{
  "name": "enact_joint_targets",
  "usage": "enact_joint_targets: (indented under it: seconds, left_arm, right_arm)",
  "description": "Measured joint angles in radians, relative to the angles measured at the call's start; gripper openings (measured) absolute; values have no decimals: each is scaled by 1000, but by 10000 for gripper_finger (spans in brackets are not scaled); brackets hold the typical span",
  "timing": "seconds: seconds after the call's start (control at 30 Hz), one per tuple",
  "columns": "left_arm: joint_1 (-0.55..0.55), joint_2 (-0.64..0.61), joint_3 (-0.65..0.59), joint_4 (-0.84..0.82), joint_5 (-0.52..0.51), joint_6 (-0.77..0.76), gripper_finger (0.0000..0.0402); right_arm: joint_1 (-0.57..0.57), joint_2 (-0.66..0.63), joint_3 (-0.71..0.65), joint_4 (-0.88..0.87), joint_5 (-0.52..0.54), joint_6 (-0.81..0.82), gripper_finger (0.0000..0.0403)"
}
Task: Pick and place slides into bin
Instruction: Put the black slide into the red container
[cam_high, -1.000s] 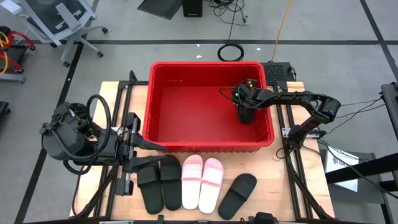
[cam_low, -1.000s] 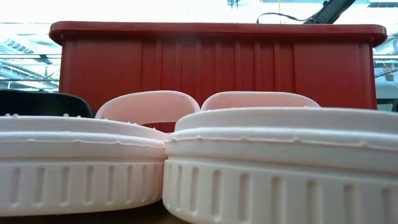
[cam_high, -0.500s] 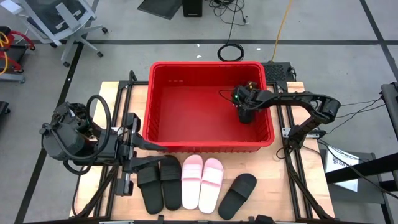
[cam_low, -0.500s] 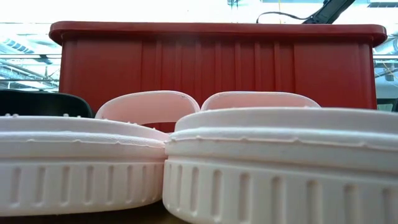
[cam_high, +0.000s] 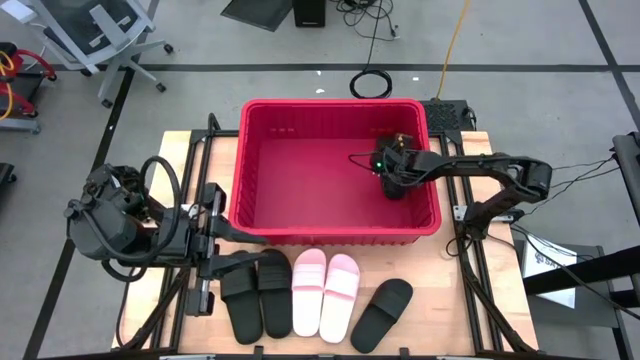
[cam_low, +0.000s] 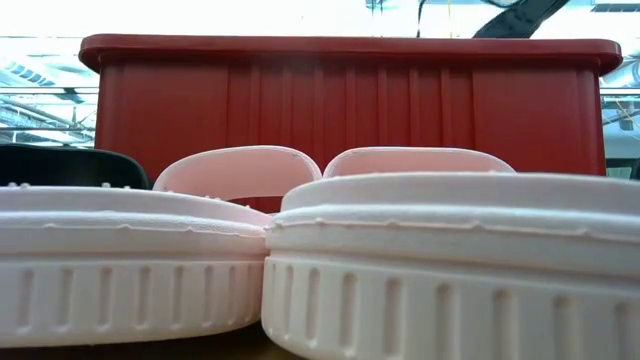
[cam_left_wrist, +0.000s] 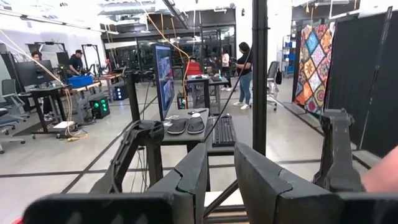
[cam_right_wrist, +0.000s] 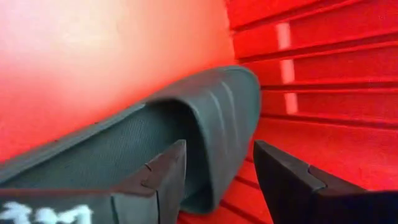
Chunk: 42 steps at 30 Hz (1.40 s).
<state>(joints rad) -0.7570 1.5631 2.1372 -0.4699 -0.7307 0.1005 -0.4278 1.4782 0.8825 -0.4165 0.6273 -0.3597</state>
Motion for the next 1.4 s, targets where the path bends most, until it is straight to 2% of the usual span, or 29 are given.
enact_joint_targets:
  seconds: [0.17, 0.3, 0.4, 0.53, 0.73, 0.9, 1.07, 1.23, 1.4]
  left_arm:
    - [0, 0, 0, -23, 1, 7, 88]
    - [0, 0, 0, -25, 5, 11, 88]
    - [-4, -3, 0, -28, 5, 37, 88]
    - [-4, -12, 0, -28, 5, 76, 88]
    - [-1, -20, 0, -27, 6, 75, 88]
    - [0, -29, 0, -24, 6, 78, 88]
    - [0, -33, 0, -19, 6, 79, 88]
    - [0, -33, 0, -12, 6, 82, 88]
    - [0, -33, 0, -6, 6, 82, 88]
  right_arm:
    - [23, -112, 0, -59, -1, 125, 177]
    - [55, -228, 0, -144, -12, 317, 179]
    - [79, -325, 0, -167, -89, 443, 176]
    - [110, -451, 0, -100, -176, 563, 171]
    - [143, -577, 0, 152, -303, 603, 170]
    - [160, -621, 0, 407, -477, 614, 170]
    - [202, -610, 0, 631, -707, 667, 168]
    - [285, -561, -7, 850, -886, 874, 171]
    - [408, -479, -18, 1105, -920, 1111, 169]
